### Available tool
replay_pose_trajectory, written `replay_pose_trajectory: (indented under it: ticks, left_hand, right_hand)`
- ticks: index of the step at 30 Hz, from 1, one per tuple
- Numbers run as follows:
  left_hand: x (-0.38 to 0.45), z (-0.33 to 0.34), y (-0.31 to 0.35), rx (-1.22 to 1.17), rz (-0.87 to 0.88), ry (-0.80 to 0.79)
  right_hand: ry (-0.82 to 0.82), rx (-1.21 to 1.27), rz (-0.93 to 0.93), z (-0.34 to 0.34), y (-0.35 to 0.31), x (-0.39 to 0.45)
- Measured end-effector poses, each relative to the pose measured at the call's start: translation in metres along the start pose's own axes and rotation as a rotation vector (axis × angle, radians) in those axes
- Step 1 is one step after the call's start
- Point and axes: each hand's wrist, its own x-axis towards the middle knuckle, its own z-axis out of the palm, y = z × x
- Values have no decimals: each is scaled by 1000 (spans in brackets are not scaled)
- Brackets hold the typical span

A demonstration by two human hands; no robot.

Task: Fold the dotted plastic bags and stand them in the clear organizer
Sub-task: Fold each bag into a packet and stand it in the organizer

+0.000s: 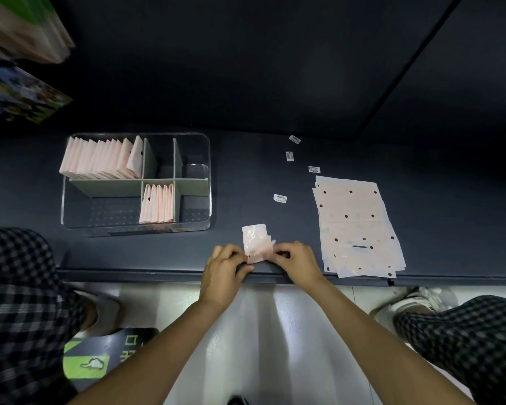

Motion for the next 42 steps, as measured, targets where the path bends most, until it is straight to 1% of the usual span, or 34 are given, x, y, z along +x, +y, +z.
replay_pose_trajectory:
  ticks: [2, 6, 9, 12, 14, 16, 17, 19, 21, 23, 25, 26, 27, 28, 29, 30, 31, 33, 34, 35, 37, 39, 42]
  left_hand:
    - [4, 3, 0, -13, -132, 3]
    - [10, 6, 3, -14, -338, 3]
    - [15, 5, 5, -16, -399, 0]
    - [17, 4, 10, 53, -415, -35]
    - [14, 2, 15, 120, -370, -18]
    - [9, 0, 19, 171, -186, 7]
    - [7, 1, 21, 183, -77, -29]
    - [1, 6, 24, 270, 101, -193]
    - [-7, 11, 25, 438, 188, -327]
    - [-12, 11, 20, 524, 193, -399]
    - [-13, 8, 17, 542, 198, -464]
    - [-13, 6, 17, 564, 215, -486]
    - [-12, 5, 17, 594, 235, -505]
    - [-12, 4, 18, 618, 246, -519]
    - [-11, 5, 19, 625, 247, -528]
    - [-11, 5, 20, 623, 244, -530]
    - [-11, 6, 20, 621, 242, -532]
    - [-11, 6, 19, 629, 238, -545]
    - [-12, 7, 19, 630, 232, -549]
    - [-12, 8, 18, 622, 223, -549]
    - [-11, 10, 16, 591, 208, -544]
    - [-12, 12, 13, 572, 217, -543]
    - [-15, 10, 8, 507, 243, -526]
  right_hand:
    - [-21, 56, 62, 0, -5, 6]
    - [-37, -22, 209, 2, -11, 19]
    - [-44, -56, 276, 2, -12, 24]
    - [-64, -105, 310, 2, -15, 26]
    - [-66, -119, 327, 2, -17, 27]
    - [-72, -126, 335, 2, -19, 27]
    - [-77, -131, 336, 2, -20, 28]
    - [-82, -141, 335, 1, -21, 28]
    - [-78, -146, 334, 0, -21, 28]
    - [-82, -146, 335, 0, -20, 28]
    - [-95, -162, 343, 2, -21, 27]
    - [-74, -192, 340, 3, -23, 27]
    - [-10, -232, 317, 4, -26, 27]
    - [89, -252, 268, 5, -29, 27]
    - [189, -224, 200, 7, -33, 27]
    - [230, -147, 142, 8, -37, 28]
    - [194, -24, 110, 11, -40, 30]
    - [-15, 268, 131, 16, -47, 31]
    - [-96, 356, 154, 18, -49, 32]
    - [-126, 399, 171, 19, -49, 34]
    - [-92, 432, 178, 18, -48, 41]
    - [-59, 324, 132, 14, -47, 48]
    - [-58, -70, -35, 9, -40, 54]
